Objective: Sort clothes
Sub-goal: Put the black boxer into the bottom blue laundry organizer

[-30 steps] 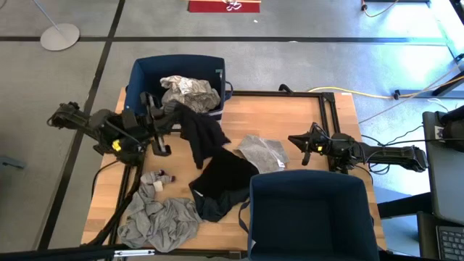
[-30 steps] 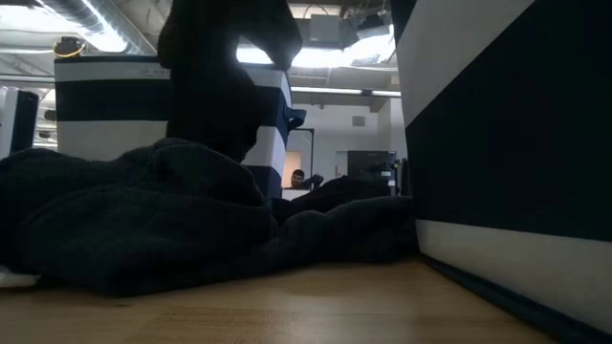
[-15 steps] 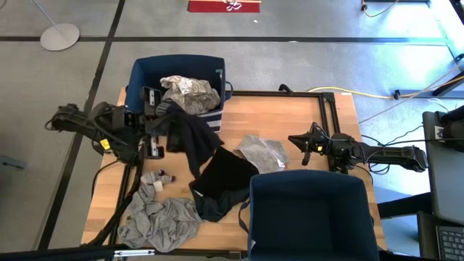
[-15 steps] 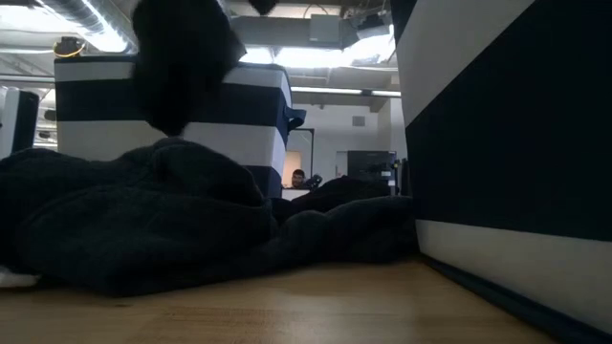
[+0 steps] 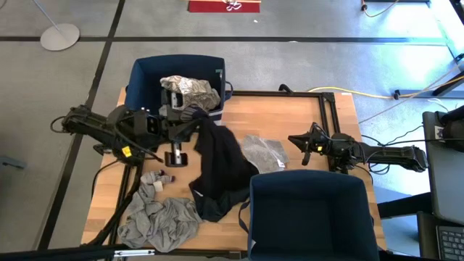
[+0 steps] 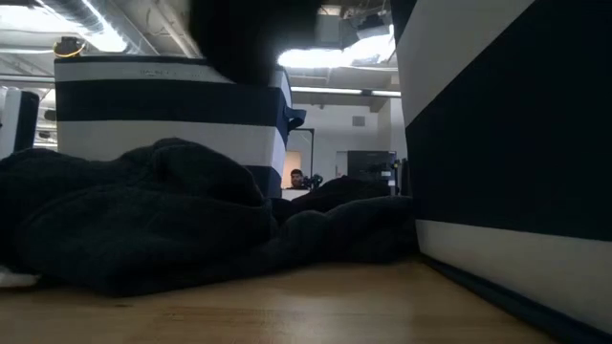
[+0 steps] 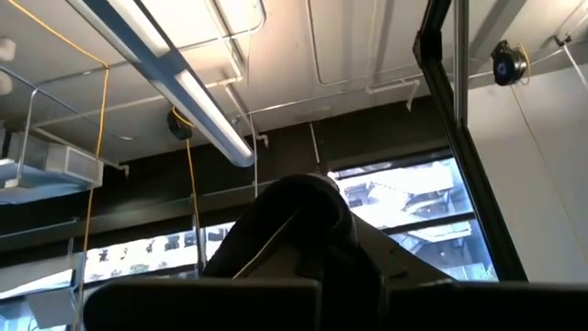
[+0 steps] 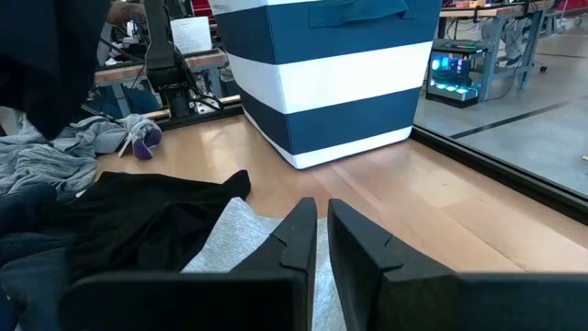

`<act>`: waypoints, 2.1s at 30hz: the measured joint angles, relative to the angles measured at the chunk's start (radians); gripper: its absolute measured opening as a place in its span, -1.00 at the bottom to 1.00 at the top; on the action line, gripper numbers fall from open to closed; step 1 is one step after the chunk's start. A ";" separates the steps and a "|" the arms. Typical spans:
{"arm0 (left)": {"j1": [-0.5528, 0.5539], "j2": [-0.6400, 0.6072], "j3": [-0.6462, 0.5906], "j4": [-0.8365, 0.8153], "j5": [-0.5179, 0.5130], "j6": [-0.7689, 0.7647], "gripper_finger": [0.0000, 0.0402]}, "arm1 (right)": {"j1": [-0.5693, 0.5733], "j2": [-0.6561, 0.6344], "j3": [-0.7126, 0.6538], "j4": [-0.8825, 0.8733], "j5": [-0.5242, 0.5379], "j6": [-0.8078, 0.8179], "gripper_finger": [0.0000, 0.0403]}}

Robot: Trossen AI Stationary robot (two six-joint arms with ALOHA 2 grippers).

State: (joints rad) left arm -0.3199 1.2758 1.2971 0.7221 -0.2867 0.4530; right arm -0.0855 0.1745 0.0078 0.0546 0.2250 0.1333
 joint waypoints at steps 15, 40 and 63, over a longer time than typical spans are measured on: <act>0.000 0.178 0.278 -0.005 0.172 -0.037 -0.95 | 0.000 0.000 0.000 -0.001 0.000 0.000 -0.83; 0.160 0.522 0.514 -0.007 0.314 -0.401 -0.95 | 0.000 0.000 0.000 -0.004 0.000 0.000 -0.83; 0.137 0.553 0.513 -0.589 0.437 -0.468 -0.95 | 0.000 0.000 0.000 -0.007 0.000 -0.007 -0.83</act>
State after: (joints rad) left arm -0.1825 1.8290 1.8098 0.1335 0.1507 -0.0148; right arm -0.0856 0.1745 0.0082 0.0479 0.2249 0.1261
